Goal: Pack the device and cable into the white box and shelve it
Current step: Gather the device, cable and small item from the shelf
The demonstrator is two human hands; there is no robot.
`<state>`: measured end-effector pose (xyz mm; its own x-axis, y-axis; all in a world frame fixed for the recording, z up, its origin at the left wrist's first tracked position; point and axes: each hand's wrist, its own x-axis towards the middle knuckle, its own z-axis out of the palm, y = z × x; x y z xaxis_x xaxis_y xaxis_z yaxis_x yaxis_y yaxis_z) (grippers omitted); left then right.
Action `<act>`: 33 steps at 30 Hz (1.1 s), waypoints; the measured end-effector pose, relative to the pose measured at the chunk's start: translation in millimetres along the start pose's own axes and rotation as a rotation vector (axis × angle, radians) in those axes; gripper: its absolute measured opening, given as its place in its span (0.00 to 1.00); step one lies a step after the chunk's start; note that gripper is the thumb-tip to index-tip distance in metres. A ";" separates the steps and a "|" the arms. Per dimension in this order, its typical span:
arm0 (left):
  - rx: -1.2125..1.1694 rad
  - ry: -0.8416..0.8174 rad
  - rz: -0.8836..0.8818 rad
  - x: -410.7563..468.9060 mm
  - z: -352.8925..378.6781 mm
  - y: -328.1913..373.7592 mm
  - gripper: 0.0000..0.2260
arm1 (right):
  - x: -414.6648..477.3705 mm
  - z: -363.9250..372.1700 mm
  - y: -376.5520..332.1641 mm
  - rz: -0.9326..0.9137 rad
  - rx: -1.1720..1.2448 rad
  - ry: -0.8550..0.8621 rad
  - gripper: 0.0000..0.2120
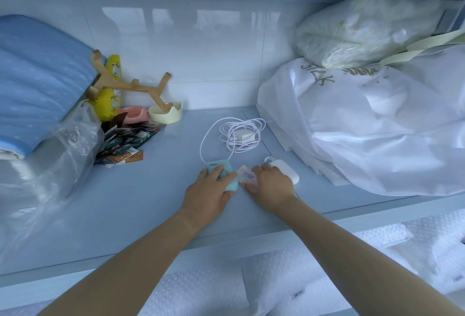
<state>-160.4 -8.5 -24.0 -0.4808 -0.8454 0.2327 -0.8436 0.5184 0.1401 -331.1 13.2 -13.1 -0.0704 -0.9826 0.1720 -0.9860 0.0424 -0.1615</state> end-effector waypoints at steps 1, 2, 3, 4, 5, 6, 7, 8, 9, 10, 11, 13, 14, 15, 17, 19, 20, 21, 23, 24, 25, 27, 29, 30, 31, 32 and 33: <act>-0.014 0.005 -0.001 1.4 0.6 3.0 0.21 | 0.1 -1.1 3.7 -0.028 0.022 -0.008 0.22; -0.023 0.013 -0.002 2.4 0.8 5.0 0.21 | -0.8 -2.5 7.8 -0.064 0.047 -0.020 0.22; -0.025 0.021 0.001 3.1 0.4 6.0 0.21 | -2.1 -4.5 12.0 -0.106 0.066 -0.038 0.22; -0.026 0.030 0.004 3.5 -0.2 6.4 0.22 | -3.6 -6.5 16.6 -0.154 0.073 -0.067 0.22; -0.041 0.042 0.007 3.7 -0.9 6.8 0.23 | -5.4 -8.6 21.3 -0.204 0.072 -0.103 0.23; -0.070 0.055 0.006 3.4 -1.8 7.5 0.23 | -6.8 -10.3 25.9 -0.251 0.076 -0.135 0.23; -0.101 0.066 0.001 3.1 -2.6 8.4 0.23 | -7.7 -11.9 29.9 -0.290 0.086 -0.158 0.22; -0.119 0.070 -0.005 2.7 -2.8 9.7 0.24 | -7.5 -12.8 32.7 -0.319 0.102 -0.167 0.21; -0.124 0.068 -0.012 2.3 -2.6 11.1 0.24 | -6.7 -13.3 34.3 -0.341 0.118 -0.164 0.20; -0.124 0.064 -0.020 2.1 -2.1 12.7 0.23 | -5.2 -13.1 35.0 -0.356 0.132 -0.153 0.18; -0.123 0.057 -0.030 1.9 -1.6 14.2 0.23 | -3.2 -12.5 35.1 -0.366 0.143 -0.137 0.16; -0.106 0.045 -0.048 1.8 -0.9 16.7 0.23 | 1.0 -10.2 35.3 -0.352 0.175 -0.108 0.14; -0.085 0.043 -0.050 1.9 -0.6 17.5 0.23 | 2.6 -8.9 35.3 -0.333 0.206 -0.096 0.14; -0.057 0.045 -0.048 1.9 -0.3 18.1 0.23 | 4.2 -8.1 35.0 -0.317 0.237 -0.087 0.13; -0.001 0.048 -0.047 1.8 0.7 19.8 0.23 | 7.3 -7.5 34.7 -0.307 0.266 -0.075 0.12; 0.025 0.056 -0.050 2.5 2.3 24.8 0.22 | 11.0 -9.4 36.1 -0.313 0.255 -0.055 0.14; 0.028 0.060 -0.051 3.9 3.0 28.4 0.21 | 13.2 -11.5 38.1 -0.316 0.240 -0.039 0.15; 0.035 0.057 -0.054 5.9 3.6 32.4 0.21 | 15.3 -13.6 41.1 -0.316 0.225 -0.022 0.16; 0.060 0.030 -0.064 11.5 5.1 40.4 0.21 | 18.3 -17.1 49.6 -0.301 0.196 0.000 0.17; 0.073 0.012 -0.064 14.6 6.2 44.5 0.22 | 18.8 -18.1 54.6 -0.291 0.176 0.005 0.18; 0.087 -0.001 -0.058 17.2 7.3 48.6 0.23 | 19.3 -18.8 59.6 -0.286 0.156 0.009 0.18; 0.097 -0.020 -0.032 21.3 9.8 57.0 0.25 | 19.3 -17.8 68.6 -0.290 0.130 0.012 0.19; 0.080 -0.026 -0.012 24.2 11.9 63.7 0.24 | 18.9 -15.3 75.8 -0.301 0.131 0.015 0.20; 0.077 -0.020 -0.006 25.4 12.5 65.5 0.22 | 18.5 -13.9 78.4 -0.302 0.138 0.015 0.20; 0.085 -0.011 0.002 26.7 12.6 66.5 0.19 | 18.2 -12.6 80.7 -0.305 0.145 0.014 0.21; 0.097 -0.006 0.009 28.4 12.5 66.7 0.15 | 18.0 -11.4 82.9 -0.313 0.153 0.014 0.21; 0.102 -0.007 0.012 30.1 11.9 66.1 0.13 | 17.9 -10.6 84.6 -0.323 0.164 0.015 0.21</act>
<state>-233.4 -1.2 -19.2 -0.4921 -0.8404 0.2271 -0.8577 0.5127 0.0387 -417.4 1.1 -13.5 0.2377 -0.9376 0.2536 -0.9203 -0.3010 -0.2501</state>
